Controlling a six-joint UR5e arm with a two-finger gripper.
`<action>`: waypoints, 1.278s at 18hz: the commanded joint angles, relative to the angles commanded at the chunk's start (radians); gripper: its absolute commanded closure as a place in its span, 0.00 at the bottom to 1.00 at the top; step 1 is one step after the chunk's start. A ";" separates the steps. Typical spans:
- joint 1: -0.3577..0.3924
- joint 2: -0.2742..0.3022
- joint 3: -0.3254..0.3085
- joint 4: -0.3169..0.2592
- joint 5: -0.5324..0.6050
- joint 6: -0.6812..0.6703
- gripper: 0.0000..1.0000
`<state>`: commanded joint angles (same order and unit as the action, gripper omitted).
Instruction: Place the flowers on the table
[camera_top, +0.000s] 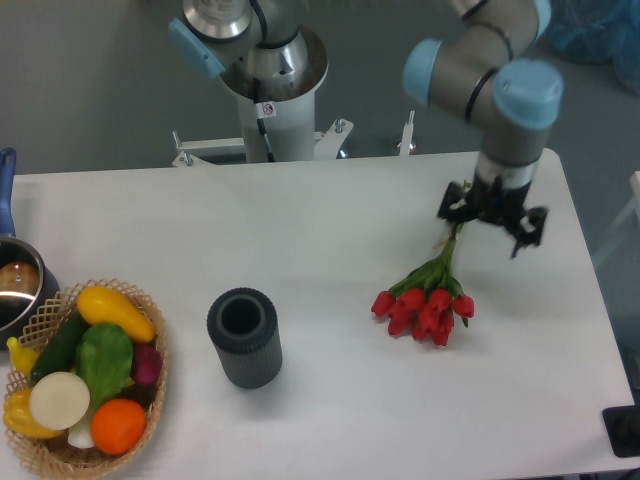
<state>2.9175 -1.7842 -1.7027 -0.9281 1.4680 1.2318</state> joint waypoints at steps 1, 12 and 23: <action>0.009 0.009 0.005 0.002 0.000 0.002 0.00; 0.156 0.120 -0.003 -0.012 -0.020 0.260 0.00; 0.239 0.170 -0.038 -0.038 -0.095 0.342 0.00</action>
